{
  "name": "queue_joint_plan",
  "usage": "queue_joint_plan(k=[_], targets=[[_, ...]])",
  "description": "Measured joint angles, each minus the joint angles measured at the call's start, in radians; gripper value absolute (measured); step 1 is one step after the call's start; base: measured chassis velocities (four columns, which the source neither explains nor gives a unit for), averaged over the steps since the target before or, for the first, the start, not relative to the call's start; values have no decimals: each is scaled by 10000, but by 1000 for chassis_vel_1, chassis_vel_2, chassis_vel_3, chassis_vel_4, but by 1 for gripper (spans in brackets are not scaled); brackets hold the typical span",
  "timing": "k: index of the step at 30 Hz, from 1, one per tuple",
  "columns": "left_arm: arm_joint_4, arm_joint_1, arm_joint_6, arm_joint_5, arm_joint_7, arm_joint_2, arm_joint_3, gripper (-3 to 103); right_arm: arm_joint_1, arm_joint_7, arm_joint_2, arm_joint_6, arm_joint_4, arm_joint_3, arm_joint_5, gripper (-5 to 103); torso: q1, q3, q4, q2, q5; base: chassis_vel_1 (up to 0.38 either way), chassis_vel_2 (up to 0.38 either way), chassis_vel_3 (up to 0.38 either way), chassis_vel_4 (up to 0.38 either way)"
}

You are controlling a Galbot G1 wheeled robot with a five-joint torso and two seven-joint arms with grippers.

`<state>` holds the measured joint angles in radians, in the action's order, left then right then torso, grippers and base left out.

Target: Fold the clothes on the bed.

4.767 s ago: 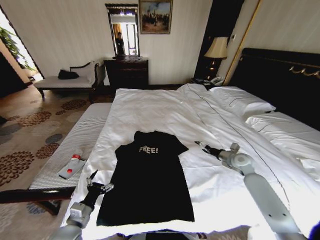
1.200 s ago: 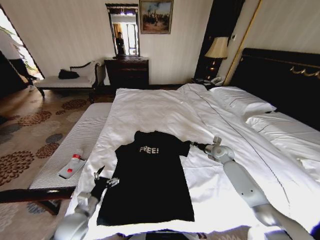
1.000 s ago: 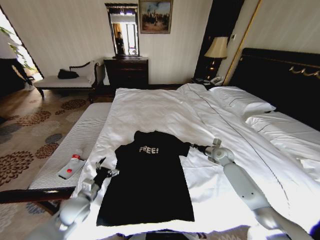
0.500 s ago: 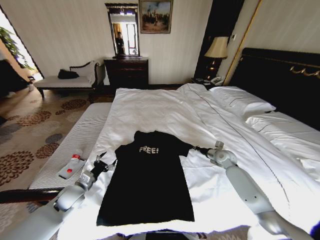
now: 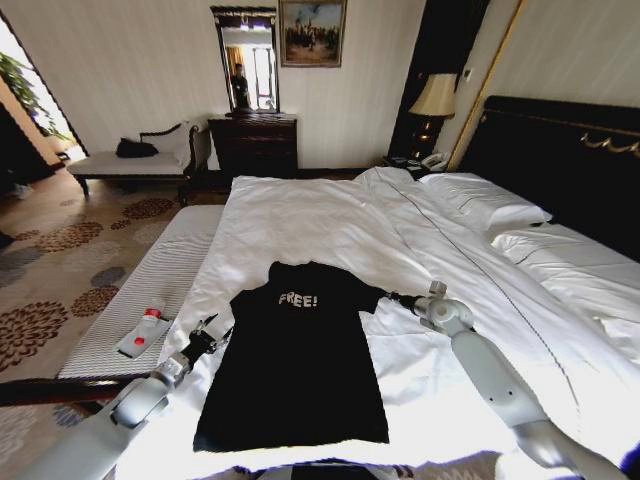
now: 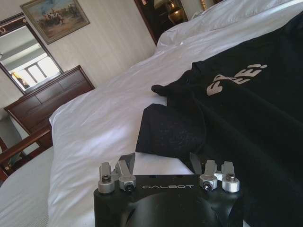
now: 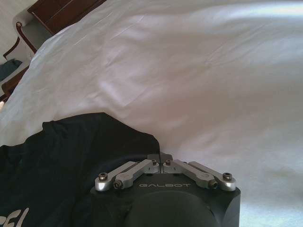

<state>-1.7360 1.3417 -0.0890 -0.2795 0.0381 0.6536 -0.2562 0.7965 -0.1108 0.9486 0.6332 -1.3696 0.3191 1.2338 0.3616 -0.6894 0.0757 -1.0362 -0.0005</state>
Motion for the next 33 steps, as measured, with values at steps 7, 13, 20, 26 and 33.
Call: queue_joint_plan(k=[7, 13, 20, 26, 33], targets=[[372, -821, -33, -39, 76, 150, 790, 60, 35, -1, -34, 2, -11, 63, 19, 0, 1, 0, -1, 0, 0, 0, 0, 0, 0], [555, -1168, 25, -84, 103, 162, 1177, 51, 46, -2, -75, 3, -16, 117, 51, 0, 0, 0, -1, 0, 0, 0, 0, 0, 0], [635, -1264, 47, -136, 106, 134, 1428, 45, 65, -1, -100, 3, -16, 179, 67, 0, 0, 0, -3, 0, 1, 0, 0, 0, 0], [814, -1613, 67, -82, 118, 152, 1753, 34, 82, 4, -118, 3, -12, 188, 68, 0, 1, 0, 0, 0, -1, 0, 0, 0, 0], [969, -1711, 182, -49, 148, 175, 1873, 13, 100, 4, -151, 3, -21, 234, 87, 0, 0, 0, -1, 0, 0, 0, 0, 0, 0]])
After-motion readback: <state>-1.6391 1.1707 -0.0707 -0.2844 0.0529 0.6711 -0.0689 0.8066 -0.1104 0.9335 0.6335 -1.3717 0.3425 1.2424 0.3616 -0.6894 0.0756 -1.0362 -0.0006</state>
